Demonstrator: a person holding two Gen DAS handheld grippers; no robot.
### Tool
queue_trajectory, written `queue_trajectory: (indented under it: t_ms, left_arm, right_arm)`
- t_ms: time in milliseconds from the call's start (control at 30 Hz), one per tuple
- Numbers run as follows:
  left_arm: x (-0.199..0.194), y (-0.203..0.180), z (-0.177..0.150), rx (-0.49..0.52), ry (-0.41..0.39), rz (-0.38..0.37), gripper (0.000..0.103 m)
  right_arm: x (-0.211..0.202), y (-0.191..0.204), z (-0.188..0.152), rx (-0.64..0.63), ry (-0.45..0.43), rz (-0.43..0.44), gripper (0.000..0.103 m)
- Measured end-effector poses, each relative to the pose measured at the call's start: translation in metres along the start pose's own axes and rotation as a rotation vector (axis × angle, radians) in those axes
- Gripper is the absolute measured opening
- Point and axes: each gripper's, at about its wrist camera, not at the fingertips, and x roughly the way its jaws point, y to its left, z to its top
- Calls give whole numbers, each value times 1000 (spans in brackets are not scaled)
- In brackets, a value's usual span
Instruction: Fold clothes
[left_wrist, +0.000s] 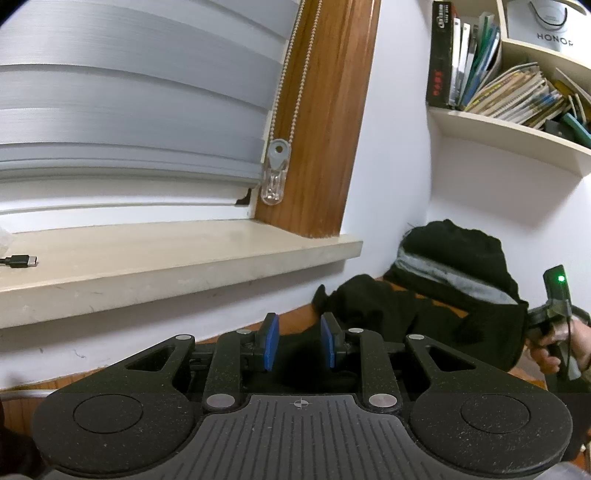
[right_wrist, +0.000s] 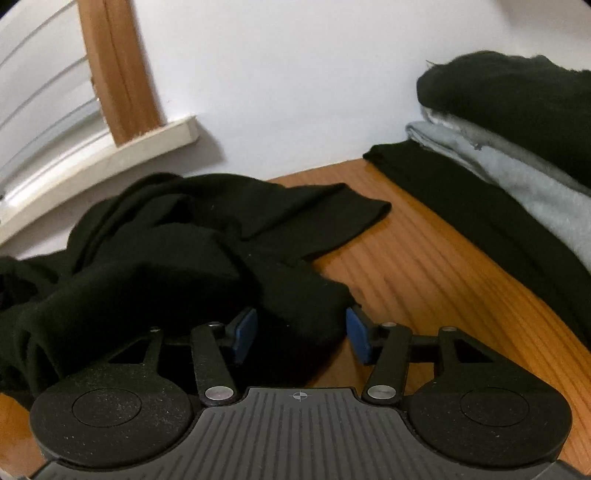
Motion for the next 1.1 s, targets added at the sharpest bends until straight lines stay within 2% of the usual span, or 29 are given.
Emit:
queue_trajectory:
  t_ms: [33,67,200,333,500,600,633,667,733,800,867,933,1100]
  left_arm:
    - [0,0,0,2,-1,1,26]
    - [0,-1,0,3,-2,1,26]
    - [-1,0,-1,2,-5,2,26]
    - [-1,1,0,-2,-8,4,26]
    - [-1,0,-1,5,-11,13,26]
    - [0,1,-2,5,-8,19,26]
    - [0,1,-2,6,-6,20,26]
    - [1,1,-2,7,-4,22,26]
    - [1,2,-3,9,0,26,26]
    - [3,2,-4,12,5,30,26]
    - [4,3,-6,13,13,36,26]
    - [5,3,-8,15,18,43,26]
    - [3,4,-9,14,25,60,26]
  right_arm:
    - [-1,2,-1,-14,0,8,26]
    - [-2,5,-3,-39,5,15,13]
    - [-20,19,-1,-139,-46,-45,9]
    - [-77,15,34,-199,-192,-139,8]
    - [-118,10,69,-175,-292,-231,8]
    - [-105,15,65,-207,-269,-326,14]
    - [-96,16,59,-224,-247,-344,23]
    - [-87,15,54,-220,-230,-335,34]
    - [-74,14,44,-201,-208,-305,41]
    - [-66,16,36,-187,-230,-278,46]
    - [-57,21,29,-179,-245,-204,61]
    - [-42,26,23,-192,-217,-149,62]
    - [-1,24,12,-241,-131,-131,62]
